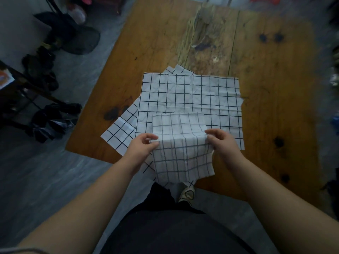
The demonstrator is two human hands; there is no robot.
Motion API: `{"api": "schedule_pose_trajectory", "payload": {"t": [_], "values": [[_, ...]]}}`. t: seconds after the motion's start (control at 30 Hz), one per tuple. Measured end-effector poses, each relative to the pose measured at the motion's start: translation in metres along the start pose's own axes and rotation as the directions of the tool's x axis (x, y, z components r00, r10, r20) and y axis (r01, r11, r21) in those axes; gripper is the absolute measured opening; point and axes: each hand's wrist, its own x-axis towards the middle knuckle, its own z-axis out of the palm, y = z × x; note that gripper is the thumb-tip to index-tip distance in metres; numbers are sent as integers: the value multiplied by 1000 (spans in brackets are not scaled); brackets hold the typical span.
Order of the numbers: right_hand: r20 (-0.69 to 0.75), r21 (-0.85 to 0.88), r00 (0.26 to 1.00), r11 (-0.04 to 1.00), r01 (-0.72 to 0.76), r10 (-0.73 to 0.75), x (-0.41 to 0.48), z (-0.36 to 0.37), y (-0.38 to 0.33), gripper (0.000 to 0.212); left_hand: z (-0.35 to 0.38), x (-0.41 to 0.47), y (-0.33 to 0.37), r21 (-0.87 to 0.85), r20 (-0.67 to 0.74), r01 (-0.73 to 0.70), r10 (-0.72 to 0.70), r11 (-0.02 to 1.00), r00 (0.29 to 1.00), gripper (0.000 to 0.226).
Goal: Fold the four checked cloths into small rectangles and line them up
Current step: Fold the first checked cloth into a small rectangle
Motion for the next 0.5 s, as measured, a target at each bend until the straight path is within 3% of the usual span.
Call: {"api": "schedule_pose_trajectory", "payload": {"t": [0.1, 0.3, 0.43, 0.5], "values": [[-16, -16, 997, 997, 70, -70, -15, -15, -7, 22, 9, -16, 12, -21, -94, -97, 94, 995, 991, 15], [-49, -249, 970, 943, 219, -238, -47, -40, -21, 17, 24, -53, 32, 245, -186, -280, 329, 928, 926, 11], [-35, -443, 904, 817, 369, -427, -77, -52, -21, 11, 29, -76, 36, 323, -172, -354, 422, 878, 890, 9], [-26, -554, 838, 705, 442, -545, -91, -57, -21, 10, 28, -84, 37, 362, -168, -400, 481, 842, 861, 6]]}}
